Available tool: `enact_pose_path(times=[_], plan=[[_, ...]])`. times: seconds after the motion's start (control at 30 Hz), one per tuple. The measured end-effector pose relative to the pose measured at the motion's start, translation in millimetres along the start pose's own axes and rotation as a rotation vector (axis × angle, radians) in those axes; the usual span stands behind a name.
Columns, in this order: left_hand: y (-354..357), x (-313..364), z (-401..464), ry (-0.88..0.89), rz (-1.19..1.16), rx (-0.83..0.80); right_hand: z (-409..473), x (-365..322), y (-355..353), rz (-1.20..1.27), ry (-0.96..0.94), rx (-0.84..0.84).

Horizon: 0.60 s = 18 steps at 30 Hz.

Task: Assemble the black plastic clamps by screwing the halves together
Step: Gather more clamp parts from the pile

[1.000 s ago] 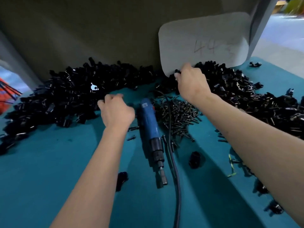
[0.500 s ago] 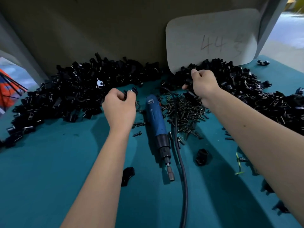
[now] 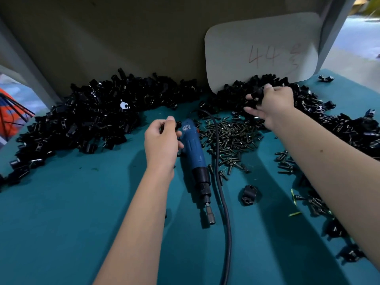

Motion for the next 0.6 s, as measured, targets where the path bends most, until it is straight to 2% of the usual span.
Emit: enact_pose_path(times=[0.1, 0.23, 0.33, 0.43, 0.5, 0.6], plan=[[12.7, -0.6, -0.9, -0.020, -0.041, -0.042, -1.9, 8.6, 4.0, -0.008, 0.061, -0.077], [38.7, 6.5, -2.5, 0.027, 0.024, -0.110, -1.6, -9.4, -4.5, -0.377, -0.080, -0.038], [56.0, 13.9, -3.1, 0.080, 0.081, -0.157, 4.7, -4.8, -3.0, -0.305, -0.021, -0.110], [72.1, 18.3, -4.6, 0.109, 0.112, -0.205, 1.5, -7.3, -0.3, -0.399, -0.042, -0.148], [80.6, 19.3, -5.0, 0.114, 0.103, -0.218, -0.3, -3.7, -4.2, -0.287, -0.016, -0.142], [90.0, 17.2, -4.8, 0.106, 0.077, -0.239, -2.8, 2.8, -5.5, -0.266, 0.002, -0.160]])
Point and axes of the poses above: each hand's wrist, its own z-axis towards the middle knuckle, its own y-axis out of the palm, x = y × z, the point moved 9 cm from there along z, towards the middle knuckle, and after that the axes turned 11 degrees about -x, right-handed, at the moved point
